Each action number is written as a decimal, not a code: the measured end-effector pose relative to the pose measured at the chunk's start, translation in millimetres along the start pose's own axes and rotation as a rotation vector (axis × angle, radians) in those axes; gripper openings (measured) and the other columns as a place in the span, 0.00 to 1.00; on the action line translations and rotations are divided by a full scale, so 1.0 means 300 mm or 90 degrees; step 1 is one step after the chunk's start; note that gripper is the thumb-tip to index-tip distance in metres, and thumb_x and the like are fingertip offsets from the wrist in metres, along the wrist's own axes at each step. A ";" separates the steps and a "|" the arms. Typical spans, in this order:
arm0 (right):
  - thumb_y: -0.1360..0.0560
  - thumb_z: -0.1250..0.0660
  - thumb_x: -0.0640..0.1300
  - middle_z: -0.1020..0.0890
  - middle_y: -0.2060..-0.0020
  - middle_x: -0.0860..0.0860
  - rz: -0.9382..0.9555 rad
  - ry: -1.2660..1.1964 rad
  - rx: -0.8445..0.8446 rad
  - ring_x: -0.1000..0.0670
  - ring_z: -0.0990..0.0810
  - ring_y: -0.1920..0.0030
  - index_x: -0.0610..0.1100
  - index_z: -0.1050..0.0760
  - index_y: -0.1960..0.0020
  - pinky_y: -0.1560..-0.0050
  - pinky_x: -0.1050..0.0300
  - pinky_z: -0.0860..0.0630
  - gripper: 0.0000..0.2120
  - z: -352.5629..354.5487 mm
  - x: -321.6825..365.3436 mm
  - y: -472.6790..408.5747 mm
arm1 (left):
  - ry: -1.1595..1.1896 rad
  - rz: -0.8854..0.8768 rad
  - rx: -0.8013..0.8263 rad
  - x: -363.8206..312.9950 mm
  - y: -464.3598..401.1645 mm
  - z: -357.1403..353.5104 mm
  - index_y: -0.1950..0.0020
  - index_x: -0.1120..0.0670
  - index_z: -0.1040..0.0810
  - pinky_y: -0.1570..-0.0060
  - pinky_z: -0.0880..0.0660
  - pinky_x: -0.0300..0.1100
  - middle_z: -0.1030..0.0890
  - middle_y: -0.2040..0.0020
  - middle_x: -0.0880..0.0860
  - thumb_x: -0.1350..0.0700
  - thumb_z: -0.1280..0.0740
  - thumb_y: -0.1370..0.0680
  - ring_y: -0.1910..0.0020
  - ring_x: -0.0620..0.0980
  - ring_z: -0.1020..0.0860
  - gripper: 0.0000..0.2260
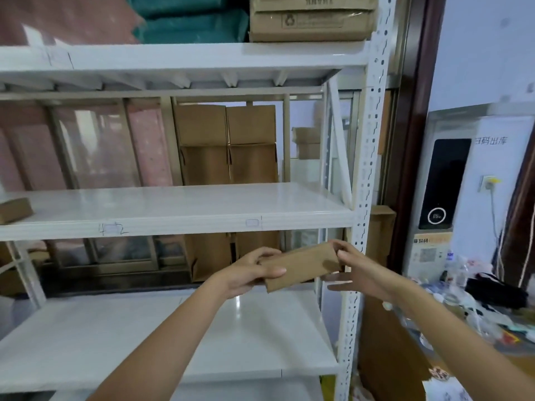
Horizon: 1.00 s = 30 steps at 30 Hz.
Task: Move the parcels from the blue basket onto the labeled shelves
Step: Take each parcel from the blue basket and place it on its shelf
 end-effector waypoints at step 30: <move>0.35 0.20 0.51 0.21 0.38 0.44 0.047 0.069 -0.078 0.44 0.19 0.40 0.57 0.29 0.33 0.38 0.48 0.23 0.33 -0.060 0.018 -0.069 | 0.244 -0.003 -0.037 0.043 -0.058 0.085 0.30 0.59 0.31 0.39 0.26 0.60 0.26 0.32 0.63 0.51 0.23 0.32 0.34 0.60 0.26 0.34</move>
Point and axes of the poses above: each hand's wrist, its own y-axis away from the middle knuckle, its own z-axis out of the back of the hand, x = y × z, the point moved 5 cm from there along -y, towards the middle knuckle
